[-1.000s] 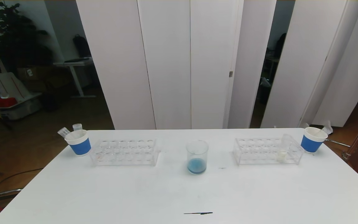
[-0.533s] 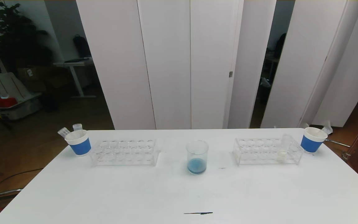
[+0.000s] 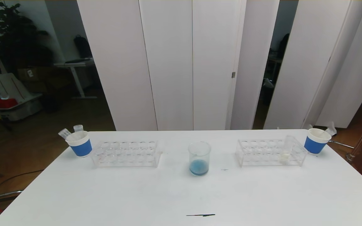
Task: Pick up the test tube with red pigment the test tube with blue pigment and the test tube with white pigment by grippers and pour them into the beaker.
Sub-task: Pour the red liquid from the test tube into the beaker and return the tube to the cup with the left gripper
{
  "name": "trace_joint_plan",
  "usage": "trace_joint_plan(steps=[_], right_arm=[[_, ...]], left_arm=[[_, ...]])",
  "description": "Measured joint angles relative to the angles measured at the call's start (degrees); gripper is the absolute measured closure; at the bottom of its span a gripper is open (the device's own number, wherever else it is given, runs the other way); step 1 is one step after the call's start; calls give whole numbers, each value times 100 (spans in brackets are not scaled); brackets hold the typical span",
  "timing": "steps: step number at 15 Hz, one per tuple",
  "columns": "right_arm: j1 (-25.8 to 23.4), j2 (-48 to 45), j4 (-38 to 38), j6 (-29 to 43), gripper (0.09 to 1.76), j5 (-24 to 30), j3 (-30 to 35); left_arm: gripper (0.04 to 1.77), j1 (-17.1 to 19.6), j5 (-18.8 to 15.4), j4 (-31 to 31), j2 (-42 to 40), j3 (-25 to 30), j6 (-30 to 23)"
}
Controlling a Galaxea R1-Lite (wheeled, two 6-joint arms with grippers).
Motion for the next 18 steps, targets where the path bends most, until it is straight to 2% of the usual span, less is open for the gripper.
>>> trace_joint_plan(steps=[1, 6, 8, 9, 10, 18], right_arm=[[0, 0, -2, 0, 10, 0, 0], [2, 0, 0, 2, 10, 0, 0], [2, 0, 2, 0, 10, 0, 0], [2, 0, 0, 2, 10, -2, 0], [2, 0, 0, 0, 10, -2, 0], [0, 0, 2, 0, 10, -2, 0]], left_arm=[[7, 1, -206, -432, -2, 272, -29], [7, 1, -411, -519, -7, 560, -168], [7, 1, -970, -506, -7, 606, -258], [7, 1, -1086, -335, -5, 667, -341], [7, 1, -1112, -141, -7, 700, -413], [7, 1, -1120, -162, -5, 730, -523]])
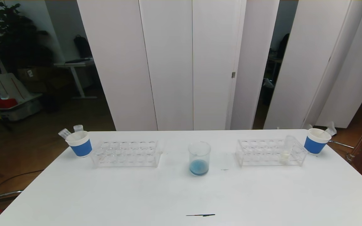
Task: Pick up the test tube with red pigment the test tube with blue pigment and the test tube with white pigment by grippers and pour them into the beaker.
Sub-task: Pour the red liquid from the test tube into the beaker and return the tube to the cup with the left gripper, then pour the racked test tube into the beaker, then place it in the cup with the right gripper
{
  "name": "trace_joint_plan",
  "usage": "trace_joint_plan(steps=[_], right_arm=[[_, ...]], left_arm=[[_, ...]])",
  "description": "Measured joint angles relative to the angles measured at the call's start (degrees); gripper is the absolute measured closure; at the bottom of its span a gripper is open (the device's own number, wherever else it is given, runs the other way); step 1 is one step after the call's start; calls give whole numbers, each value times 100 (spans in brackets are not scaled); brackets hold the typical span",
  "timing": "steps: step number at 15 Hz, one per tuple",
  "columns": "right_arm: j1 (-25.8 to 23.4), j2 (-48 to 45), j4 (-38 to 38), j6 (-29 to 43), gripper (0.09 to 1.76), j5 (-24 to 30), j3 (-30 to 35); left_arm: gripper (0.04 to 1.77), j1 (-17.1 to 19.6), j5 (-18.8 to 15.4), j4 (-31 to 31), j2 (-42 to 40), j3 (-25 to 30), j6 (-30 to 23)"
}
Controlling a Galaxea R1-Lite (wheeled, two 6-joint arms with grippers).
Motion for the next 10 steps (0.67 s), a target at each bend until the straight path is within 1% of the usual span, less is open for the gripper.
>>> trace_joint_plan(steps=[10], right_arm=[[0, 0, -2, -2, 10, 2, 0]], left_arm=[[7, 0, -2, 0, 2, -2, 0]])
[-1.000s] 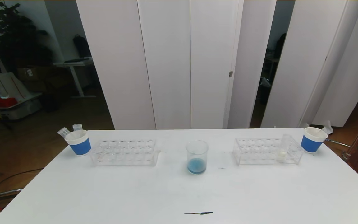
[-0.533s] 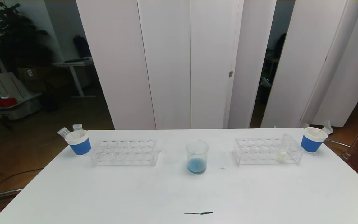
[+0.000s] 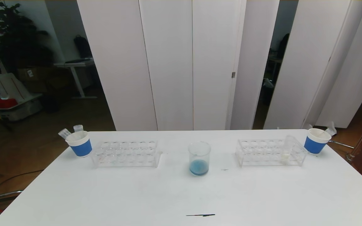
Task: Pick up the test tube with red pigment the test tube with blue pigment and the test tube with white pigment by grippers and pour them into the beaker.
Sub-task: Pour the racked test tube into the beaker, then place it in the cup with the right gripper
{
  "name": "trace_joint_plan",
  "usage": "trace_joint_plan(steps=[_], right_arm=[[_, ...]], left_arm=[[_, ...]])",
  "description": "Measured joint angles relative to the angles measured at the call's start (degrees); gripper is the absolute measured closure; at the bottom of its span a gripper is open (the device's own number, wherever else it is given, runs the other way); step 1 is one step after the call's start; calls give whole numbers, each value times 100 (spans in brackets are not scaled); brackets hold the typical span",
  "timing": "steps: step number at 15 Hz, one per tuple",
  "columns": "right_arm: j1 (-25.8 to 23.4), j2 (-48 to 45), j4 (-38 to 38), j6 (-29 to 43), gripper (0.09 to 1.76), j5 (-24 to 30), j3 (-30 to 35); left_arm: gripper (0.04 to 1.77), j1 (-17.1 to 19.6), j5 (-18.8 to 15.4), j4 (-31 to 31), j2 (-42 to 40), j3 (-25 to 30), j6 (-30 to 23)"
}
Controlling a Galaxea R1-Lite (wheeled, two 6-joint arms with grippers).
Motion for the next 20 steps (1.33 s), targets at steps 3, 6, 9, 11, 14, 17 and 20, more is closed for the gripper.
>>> trace_joint_plan(steps=[3, 6, 9, 11, 14, 17, 20], right_arm=[[5, 2, 6, 28, 10, -17, 0], [9, 0, 9, 32, 10, -20, -2], [2, 0, 20, 40, 10, -22, -6], [5, 0, 55, 51, 10, -24, -9], [27, 51, 72, 54, 10, -45, -245], [37, 344, 52, 54, 10, -55, -811], [62, 947, 6, 48, 10, -77, -1434]], left_arm=[[7, 0, 0, -1, 2, 0, 2], [7, 2, 0, -1, 2, 0, 2], [7, 2, 0, -1, 4, 0, 2], [7, 2, 2, -1, 4, 0, 2], [7, 0, 2, 0, 6, 0, 2], [7, 0, 0, -1, 6, 0, 0], [7, 0, 0, -1, 6, 0, 0]])
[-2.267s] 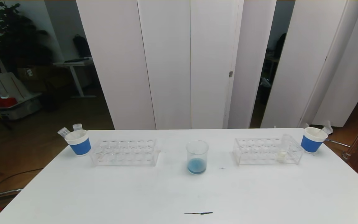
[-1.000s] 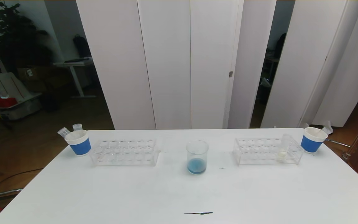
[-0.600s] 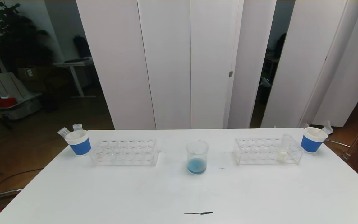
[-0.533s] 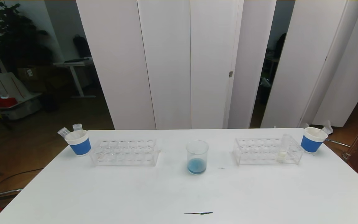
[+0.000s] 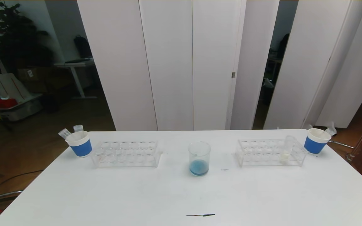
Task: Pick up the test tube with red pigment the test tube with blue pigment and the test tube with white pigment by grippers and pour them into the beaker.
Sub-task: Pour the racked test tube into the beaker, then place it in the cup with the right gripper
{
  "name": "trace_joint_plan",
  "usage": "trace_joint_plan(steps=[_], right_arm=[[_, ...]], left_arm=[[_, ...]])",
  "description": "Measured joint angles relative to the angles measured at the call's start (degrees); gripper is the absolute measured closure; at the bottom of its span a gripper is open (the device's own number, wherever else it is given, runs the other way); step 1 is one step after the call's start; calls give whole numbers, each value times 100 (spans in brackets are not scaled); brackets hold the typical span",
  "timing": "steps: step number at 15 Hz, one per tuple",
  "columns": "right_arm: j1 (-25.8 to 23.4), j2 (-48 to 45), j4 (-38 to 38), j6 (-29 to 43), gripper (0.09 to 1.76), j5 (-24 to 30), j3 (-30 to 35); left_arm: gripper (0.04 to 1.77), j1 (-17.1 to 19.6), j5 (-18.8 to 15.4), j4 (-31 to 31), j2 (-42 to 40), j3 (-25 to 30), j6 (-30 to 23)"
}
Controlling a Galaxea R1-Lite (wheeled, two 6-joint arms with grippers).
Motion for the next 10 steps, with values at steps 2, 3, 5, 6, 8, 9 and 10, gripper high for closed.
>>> trace_joint_plan(steps=[2, 3, 5, 6, 8, 9, 10], right_arm=[[17, 499, -17, -5, 10, -12, -430], [28, 789, -30, -2, 10, -17, -689], [52, 1348, -135, 1, 10, -20, -1161], [85, 1665, -260, 6, 10, -26, -1373], [149, 2299, -631, 9, 10, -52, -1659], [177, 2672, -914, 11, 10, -78, -1773], [195, 3011, -1174, 12, 10, -117, -1843]], left_arm=[[7, 0, 0, 1, 0, 0, 0], [7, 0, 0, 0, 0, 0, 2], [7, 0, 0, 1, 0, 0, 0], [7, 0, 0, 1, 0, 0, 0], [7, 0, 0, 0, 0, 0, 0], [7, 0, 0, 0, 0, 0, 0], [7, 0, 0, 1, 0, 0, 2]])
